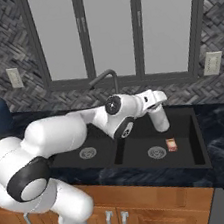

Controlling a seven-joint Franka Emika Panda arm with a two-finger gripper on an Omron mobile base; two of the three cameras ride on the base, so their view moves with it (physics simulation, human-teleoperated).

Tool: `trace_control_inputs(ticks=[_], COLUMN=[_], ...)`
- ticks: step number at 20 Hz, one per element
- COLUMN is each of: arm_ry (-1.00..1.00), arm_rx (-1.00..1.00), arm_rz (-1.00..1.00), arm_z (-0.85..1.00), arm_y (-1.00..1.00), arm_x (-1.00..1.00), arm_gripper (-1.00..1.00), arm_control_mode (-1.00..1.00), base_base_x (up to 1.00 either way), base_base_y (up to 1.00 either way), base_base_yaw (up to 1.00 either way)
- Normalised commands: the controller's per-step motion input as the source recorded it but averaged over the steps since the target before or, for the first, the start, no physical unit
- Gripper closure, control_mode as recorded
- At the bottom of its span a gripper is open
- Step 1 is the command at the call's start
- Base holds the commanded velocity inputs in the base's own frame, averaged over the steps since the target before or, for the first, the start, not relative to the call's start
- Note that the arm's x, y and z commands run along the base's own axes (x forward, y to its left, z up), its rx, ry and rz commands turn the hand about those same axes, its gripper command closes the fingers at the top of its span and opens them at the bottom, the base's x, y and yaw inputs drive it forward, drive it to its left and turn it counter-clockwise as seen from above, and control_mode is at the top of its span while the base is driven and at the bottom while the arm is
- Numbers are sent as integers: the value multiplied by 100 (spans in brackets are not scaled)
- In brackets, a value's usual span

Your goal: Pick up the bar soap and soap dispenser from the sink, and place them back in the cabinet, and close the cabinet door.

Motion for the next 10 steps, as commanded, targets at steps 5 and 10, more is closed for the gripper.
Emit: trace_control_inputs(ticks=[5,10], arm_ry=[24,16], arm_rx=[0,0], arm_rz=[-1,-5], arm_z=[100,90], arm_y=[41,40], arm_x=[0,-3], arm_gripper=[100,100], arm_control_mode=[-100,-100], base_base_x=[0,0], base_base_y=[0,0], base_base_yaw=[0,0])
